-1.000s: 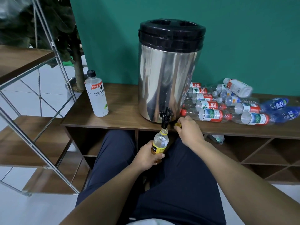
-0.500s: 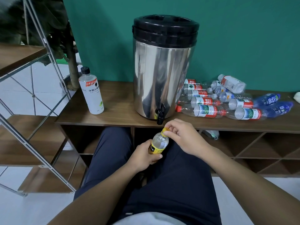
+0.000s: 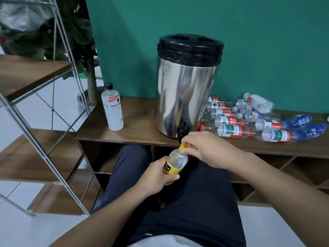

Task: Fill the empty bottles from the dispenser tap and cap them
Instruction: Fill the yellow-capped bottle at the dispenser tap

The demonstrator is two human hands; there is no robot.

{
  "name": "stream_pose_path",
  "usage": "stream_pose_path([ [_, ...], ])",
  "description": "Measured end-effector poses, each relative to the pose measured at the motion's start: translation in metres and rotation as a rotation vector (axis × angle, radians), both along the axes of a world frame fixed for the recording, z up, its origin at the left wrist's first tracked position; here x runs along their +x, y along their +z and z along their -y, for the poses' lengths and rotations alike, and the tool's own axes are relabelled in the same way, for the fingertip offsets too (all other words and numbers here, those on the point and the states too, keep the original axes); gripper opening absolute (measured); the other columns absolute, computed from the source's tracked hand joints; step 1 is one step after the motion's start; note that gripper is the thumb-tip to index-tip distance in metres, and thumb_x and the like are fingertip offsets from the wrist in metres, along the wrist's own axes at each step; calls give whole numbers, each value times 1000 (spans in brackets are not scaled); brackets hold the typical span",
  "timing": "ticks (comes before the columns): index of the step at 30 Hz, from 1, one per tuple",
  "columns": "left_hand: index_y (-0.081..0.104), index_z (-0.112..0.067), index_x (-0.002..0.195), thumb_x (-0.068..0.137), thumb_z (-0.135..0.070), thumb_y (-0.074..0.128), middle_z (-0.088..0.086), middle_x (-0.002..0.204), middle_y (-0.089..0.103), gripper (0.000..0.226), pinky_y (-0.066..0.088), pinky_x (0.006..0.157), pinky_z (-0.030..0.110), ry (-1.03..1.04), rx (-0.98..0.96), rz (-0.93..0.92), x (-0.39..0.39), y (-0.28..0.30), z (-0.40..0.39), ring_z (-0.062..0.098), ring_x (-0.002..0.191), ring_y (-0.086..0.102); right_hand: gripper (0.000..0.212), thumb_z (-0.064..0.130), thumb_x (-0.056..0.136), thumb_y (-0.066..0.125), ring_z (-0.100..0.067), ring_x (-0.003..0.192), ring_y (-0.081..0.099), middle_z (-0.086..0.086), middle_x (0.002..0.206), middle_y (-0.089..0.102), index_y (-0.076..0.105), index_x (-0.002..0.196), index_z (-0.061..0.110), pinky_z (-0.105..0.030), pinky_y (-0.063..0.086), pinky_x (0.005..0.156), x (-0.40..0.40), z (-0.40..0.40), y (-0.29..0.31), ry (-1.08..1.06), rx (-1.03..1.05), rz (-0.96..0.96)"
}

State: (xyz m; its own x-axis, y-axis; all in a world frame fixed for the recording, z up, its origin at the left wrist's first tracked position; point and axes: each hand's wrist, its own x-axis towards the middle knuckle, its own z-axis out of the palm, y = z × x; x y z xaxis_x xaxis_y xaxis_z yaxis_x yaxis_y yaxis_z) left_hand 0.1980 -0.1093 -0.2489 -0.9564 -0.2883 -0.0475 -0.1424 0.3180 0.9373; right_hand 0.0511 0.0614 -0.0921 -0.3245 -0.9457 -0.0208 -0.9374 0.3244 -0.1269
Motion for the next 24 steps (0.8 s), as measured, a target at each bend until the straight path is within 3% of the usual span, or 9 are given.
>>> stream_pose_path([
  [4, 69, -35, 125, 92, -31, 92, -8, 105, 80, 40, 63, 84, 28, 70, -43, -22, 9, 13, 5, 10, 94, 77, 63, 75, 104, 37, -16, 81, 59, 7, 87, 60, 64, 95, 19, -40, 53, 76, 17, 18, 20, -49, 9, -131],
  [10, 66, -43, 132, 91, -46, 90, -19, 110, 78, 48, 62, 96, 34, 144, -153, -42, 22, 19, 19, 1, 103, 73, 58, 73, 108, 40, -24, 76, 61, 4, 79, 57, 52, 81, 23, -48, 56, 73, 35, 43, 31, -99, -20, -221],
  [15, 68, -43, 131, 91, -45, 90, -20, 110, 79, 47, 61, 97, 33, 154, -132, -72, 33, 28, 30, 0, 104, 73, 35, 55, 109, 61, -10, 78, 55, 11, 87, 54, 62, 92, 25, -39, 51, 75, 36, 55, 36, 19, -128, -28],
  [18, 69, -41, 131, 90, -42, 92, -21, 108, 79, 47, 59, 94, 28, 141, -108, -88, 38, 33, 37, 0, 103, 74, 13, 37, 111, 66, -2, 88, 57, 16, 104, 56, 73, 116, 28, -25, 43, 81, 34, 56, 47, 154, -109, 41],
  [21, 72, -38, 124, 89, -37, 94, -20, 108, 79, 41, 54, 89, 22, 108, -92, -98, 42, 41, 46, 1, 102, 74, 22, 25, 110, 70, -3, 105, 62, 16, 124, 65, 76, 132, 26, -22, 48, 97, 31, 59, 58, 240, -118, 54],
  [24, 74, -38, 119, 88, -34, 94, -15, 112, 80, 38, 59, 99, 33, 30, -67, -98, 44, 50, 57, 6, 106, 75, 24, 18, 106, 76, -6, 111, 67, 17, 127, 70, 78, 128, 27, -31, 55, 102, 29, 63, 70, 329, -98, 8],
])
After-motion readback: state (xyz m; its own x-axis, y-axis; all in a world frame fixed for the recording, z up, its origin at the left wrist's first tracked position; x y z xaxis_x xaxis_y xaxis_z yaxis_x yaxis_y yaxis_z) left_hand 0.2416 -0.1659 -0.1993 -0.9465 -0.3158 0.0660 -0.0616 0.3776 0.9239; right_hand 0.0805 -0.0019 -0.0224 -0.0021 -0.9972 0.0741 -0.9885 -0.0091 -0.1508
